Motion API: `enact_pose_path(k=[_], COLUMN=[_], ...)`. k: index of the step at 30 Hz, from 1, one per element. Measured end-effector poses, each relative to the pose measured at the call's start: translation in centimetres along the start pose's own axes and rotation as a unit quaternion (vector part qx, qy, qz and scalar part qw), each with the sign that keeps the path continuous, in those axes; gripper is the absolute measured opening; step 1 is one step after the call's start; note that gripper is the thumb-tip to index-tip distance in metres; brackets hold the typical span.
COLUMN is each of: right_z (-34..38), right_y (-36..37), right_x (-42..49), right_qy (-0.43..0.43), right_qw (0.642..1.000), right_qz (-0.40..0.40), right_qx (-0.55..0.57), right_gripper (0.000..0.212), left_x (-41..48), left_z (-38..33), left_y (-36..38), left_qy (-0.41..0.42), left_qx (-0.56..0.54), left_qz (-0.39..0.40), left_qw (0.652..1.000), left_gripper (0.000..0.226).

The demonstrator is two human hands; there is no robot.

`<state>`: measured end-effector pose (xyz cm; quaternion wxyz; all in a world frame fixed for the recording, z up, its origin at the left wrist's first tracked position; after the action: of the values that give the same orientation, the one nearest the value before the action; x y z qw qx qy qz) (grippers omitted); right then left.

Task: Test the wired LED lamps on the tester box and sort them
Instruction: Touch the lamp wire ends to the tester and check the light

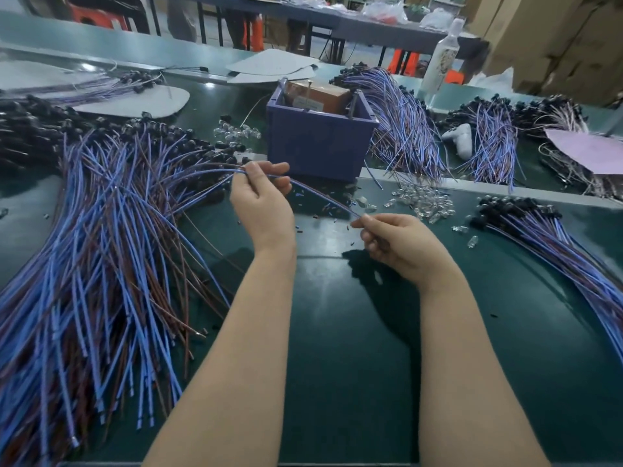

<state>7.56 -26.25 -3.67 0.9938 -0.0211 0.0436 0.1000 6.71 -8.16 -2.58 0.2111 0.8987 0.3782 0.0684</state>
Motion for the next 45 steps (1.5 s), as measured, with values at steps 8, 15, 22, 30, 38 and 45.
enact_pose_path(k=[8, 15, 22, 30, 38, 45], right_z=[-0.6, -1.0, -0.8, 0.6, 4.7, 5.0], right_y=[-2.0, -1.6, -3.0, 0.8, 1.5, -1.6], right_x=[0.4, 1.3, 0.9, 0.7, -0.6, -1.0], right_qy=[-0.02, -0.052, -0.085, -0.08, -0.191, -0.205], right_qw=[0.989, 0.975, 0.953, 0.983, 0.892, 0.819], right_qz=[-0.13, -0.214, -0.276, -0.149, 0.037, -0.007], right_qx=[0.071, -0.012, -0.091, -0.078, 0.409, 0.536], right_gripper=[0.028, 0.045, 0.037, 0.044, 0.038, 0.019], left_x=[-0.1, -1.3, -1.0, -4.2, -9.1, -10.1], left_z=[0.6, -0.5, -2.1, -3.9, -3.4, -2.1], left_y=[-0.4, 0.1, -0.2, 2.8, 4.5, 3.4], left_qy=[-0.021, 0.032, 0.051, 0.152, 0.149, 0.352], left_qx=[-0.023, -0.005, -0.029, 0.067, 0.179, 0.294], left_qz=[-0.036, -0.036, -0.018, 0.154, 0.252, 0.32], left_qw=[0.999, 0.999, 0.998, 0.974, 0.94, 0.829], left_gripper=[0.035, 0.034, 0.032, 0.022, 0.02, 0.053])
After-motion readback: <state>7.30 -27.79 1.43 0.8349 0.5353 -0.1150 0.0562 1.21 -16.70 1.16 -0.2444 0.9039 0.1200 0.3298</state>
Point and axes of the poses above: each hand's wrist, its own x-axis towards the middle knuckle, its own y-axis out of the palm, z = x × y, the point moved 3 cm from there along x, towards the middle knuckle, and after that the axes turned 8 degrees about -y, right-handed, at the moved point
